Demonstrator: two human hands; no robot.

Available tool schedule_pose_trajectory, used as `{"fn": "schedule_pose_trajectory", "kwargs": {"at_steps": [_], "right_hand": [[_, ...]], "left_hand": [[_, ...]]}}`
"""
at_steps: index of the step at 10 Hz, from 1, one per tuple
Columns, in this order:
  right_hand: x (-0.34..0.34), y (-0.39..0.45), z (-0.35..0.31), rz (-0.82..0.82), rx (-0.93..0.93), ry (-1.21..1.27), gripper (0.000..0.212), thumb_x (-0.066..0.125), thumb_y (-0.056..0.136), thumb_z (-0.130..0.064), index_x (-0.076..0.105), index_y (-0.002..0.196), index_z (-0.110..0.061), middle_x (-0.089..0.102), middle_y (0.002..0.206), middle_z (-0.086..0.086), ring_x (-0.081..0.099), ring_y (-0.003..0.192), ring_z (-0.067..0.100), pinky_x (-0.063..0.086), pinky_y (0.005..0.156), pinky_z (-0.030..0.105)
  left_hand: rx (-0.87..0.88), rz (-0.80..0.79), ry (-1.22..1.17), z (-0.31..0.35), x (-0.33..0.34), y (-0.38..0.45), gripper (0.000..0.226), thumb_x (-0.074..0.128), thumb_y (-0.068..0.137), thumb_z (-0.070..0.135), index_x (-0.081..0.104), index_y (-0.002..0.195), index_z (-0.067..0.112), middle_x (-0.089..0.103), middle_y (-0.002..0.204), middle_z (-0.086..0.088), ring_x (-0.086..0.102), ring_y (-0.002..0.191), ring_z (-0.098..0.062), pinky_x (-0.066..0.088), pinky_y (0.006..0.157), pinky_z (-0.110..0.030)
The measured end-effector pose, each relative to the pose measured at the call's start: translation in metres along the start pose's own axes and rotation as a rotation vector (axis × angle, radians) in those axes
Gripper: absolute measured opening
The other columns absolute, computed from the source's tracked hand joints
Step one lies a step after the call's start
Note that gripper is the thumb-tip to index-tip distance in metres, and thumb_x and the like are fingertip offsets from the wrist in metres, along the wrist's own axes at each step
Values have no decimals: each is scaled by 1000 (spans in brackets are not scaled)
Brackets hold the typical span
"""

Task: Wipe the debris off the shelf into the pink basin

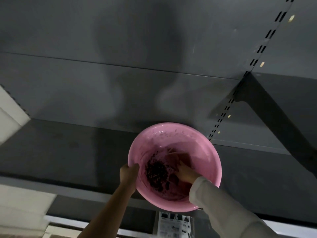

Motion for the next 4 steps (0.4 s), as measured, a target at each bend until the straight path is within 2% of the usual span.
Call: {"fn": "schedule_pose_trajectory", "kwargs": {"at_steps": [1,2,3,4], "right_hand": [[2,2,2,15,15,22,52,37,96,-20,20,143,-3,11,156,15,13,143,28,15,119,36],[0,0,2,32,12,20,51,37,96,-19,23,142,-3,15,155,15,18,142,29,17,117,36],[-9,-6,-2,114,-48,44,46,37,96,-13,29,141,-4,31,149,19,32,135,31,24,113,34],[-25,-19,-6,200,-81,141,43,39,92,-5,40,135,-4,40,144,18,37,133,30,27,112,33]], "left_hand": [[-8,-3,1,-1,0,1,10,46,77,-1,54,75,4,56,71,-13,57,68,-28,53,65,-40],[-1,12,14,-2,0,1,8,47,78,0,55,77,2,56,71,-12,57,67,-27,53,65,-42],[141,121,107,0,-1,-3,12,52,81,5,49,91,2,55,78,-11,52,64,-20,46,53,-34],[296,218,214,8,-3,-14,27,54,85,15,38,103,4,56,95,-17,58,76,-31,50,65,-40]]}}
Point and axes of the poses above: each hand's wrist, its own y-axis towards the middle knuckle, its own x-axis out of the palm, z = x × y, the point moved 2 cm from there along y, towards the middle knuckle
